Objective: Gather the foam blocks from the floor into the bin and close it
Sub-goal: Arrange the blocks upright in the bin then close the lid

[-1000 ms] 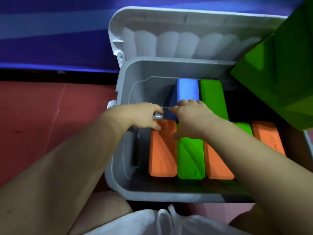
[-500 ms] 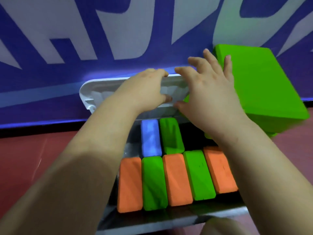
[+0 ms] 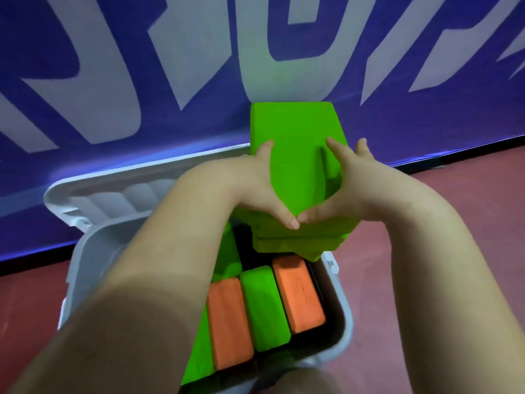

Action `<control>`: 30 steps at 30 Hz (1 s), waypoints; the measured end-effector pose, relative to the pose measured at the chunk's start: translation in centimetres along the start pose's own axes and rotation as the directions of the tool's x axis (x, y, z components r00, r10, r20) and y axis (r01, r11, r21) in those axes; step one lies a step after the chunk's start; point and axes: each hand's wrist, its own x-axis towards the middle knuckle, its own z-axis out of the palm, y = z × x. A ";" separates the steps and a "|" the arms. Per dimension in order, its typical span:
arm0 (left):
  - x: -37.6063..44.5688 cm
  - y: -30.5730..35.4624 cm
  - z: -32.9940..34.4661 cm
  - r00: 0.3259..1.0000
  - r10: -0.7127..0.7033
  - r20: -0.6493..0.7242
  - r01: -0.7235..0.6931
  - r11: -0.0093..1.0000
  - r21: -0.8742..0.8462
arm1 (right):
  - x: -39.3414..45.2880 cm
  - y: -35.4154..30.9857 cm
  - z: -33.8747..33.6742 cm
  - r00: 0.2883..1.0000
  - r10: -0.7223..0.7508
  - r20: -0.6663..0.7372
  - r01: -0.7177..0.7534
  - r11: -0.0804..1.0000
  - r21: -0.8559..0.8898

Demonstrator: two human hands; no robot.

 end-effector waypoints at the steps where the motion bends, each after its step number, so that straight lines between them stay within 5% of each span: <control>1: 0.2 0.0 0.1 1.000 -0.006 -0.002 0.006 1.000 -0.011 | 0.2 0.3 0.0 1.000 -0.005 0.027 0.004 1.000 0.028; 13: -7.1 -5.7 -2.0 0.992 -0.077 -0.101 0.068 0.994 -0.087 | -3.2 -8.1 0.0 0.989 -0.147 0.008 0.147 0.985 -0.089; 19: -14.8 -15.2 -3.2 0.964 -0.262 -0.038 0.252 0.952 -0.172 | -5.1 -18.0 3.9 0.924 -0.312 0.222 0.352 0.921 -0.169; 25: -15.4 -22.6 2.2 0.920 -0.323 0.220 0.386 0.840 -0.381 | -3.4 -22.5 10.4 0.858 -0.298 0.419 0.397 0.902 -0.171; 30: -13.1 -26.1 7.0 0.931 -0.219 0.291 0.364 0.588 -0.722 | 0.4 -23.4 13.2 0.902 -0.389 0.190 0.381 0.921 0.079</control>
